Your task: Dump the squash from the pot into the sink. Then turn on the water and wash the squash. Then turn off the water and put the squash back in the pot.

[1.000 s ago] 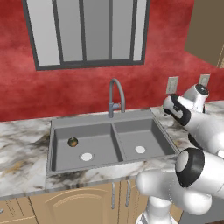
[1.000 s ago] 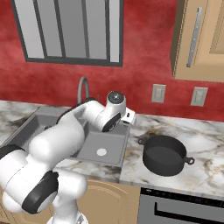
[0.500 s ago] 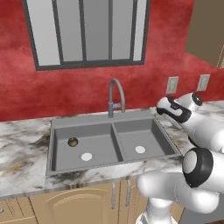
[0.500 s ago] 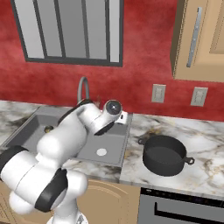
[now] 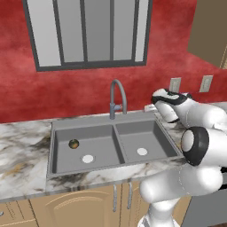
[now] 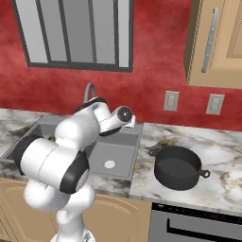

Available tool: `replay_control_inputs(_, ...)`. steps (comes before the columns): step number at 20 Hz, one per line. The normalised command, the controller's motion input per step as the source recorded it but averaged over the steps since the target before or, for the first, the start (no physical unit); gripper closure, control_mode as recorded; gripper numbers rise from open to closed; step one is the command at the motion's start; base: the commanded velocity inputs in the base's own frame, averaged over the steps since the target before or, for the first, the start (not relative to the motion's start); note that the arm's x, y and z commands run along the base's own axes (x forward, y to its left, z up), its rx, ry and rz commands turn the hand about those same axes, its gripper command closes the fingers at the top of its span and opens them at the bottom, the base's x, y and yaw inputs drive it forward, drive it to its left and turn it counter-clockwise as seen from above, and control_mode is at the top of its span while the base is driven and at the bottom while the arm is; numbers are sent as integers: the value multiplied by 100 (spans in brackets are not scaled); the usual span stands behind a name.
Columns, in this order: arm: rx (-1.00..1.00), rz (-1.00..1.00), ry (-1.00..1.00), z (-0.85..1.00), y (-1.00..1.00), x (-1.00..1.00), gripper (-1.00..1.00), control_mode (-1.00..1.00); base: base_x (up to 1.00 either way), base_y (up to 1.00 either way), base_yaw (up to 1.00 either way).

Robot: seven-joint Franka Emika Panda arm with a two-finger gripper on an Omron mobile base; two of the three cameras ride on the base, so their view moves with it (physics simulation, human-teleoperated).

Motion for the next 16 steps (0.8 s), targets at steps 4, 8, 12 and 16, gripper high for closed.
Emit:
replay_control_inputs(4, 1, 5, -1, 4, 18, 36, -100, -100, 0, 0, 0)
replay_control_inputs(8, 2, 5, 0, 0, 20, 33, -100, -100, 0, 0, 0)
replay_control_inputs(12, 3, 5, 0, 0, 18, 38, -100, -100, 0, 0, 0)
replay_control_inputs(16, 4, 3, 0, 2, 11, 47, -100, -100, 0, 0, 0)
